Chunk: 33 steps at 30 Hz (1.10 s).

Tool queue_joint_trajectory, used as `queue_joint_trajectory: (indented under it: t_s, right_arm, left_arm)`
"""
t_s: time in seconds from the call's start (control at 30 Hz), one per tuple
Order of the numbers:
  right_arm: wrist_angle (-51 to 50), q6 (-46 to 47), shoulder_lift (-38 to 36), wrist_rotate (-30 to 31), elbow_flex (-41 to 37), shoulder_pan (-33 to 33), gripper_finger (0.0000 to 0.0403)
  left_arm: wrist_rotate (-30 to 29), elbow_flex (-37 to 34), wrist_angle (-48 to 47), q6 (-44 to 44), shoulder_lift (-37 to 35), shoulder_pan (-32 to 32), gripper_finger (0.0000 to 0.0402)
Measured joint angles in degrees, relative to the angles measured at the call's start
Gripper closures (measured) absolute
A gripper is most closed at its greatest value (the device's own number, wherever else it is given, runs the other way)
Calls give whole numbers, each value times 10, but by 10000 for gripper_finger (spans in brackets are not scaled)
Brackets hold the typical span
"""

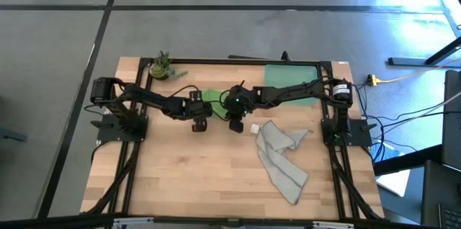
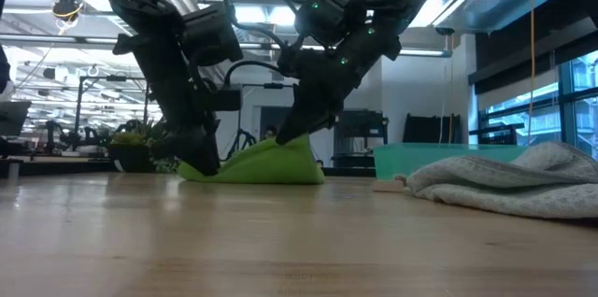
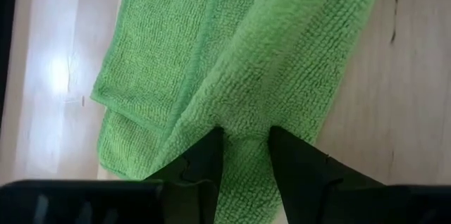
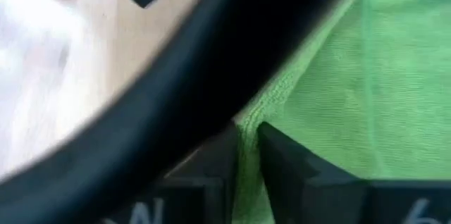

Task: Roll microfiber towels into tight, uniform cylinder then place into a basket
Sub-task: Roll the green microfiber towel

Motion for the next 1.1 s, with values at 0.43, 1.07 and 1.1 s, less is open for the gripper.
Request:
queue_joint_trajectory:
  t_s: [0.43, 1.07, 1.1]
  right_arm:
    - [-39, -47, -32, 134, 5, -5, 239]
    - [-55, -149, -34, 35, 7, 68, 238]
    - [-47, -149, -26, 36, 7, 66, 238]
  left_arm:
    - [9, -1, -5, 6, 1, 0, 284]
    - [18, -2, -4, 5, 2, 8, 284]
    - [19, -2, -4, 5, 2, 8, 284]
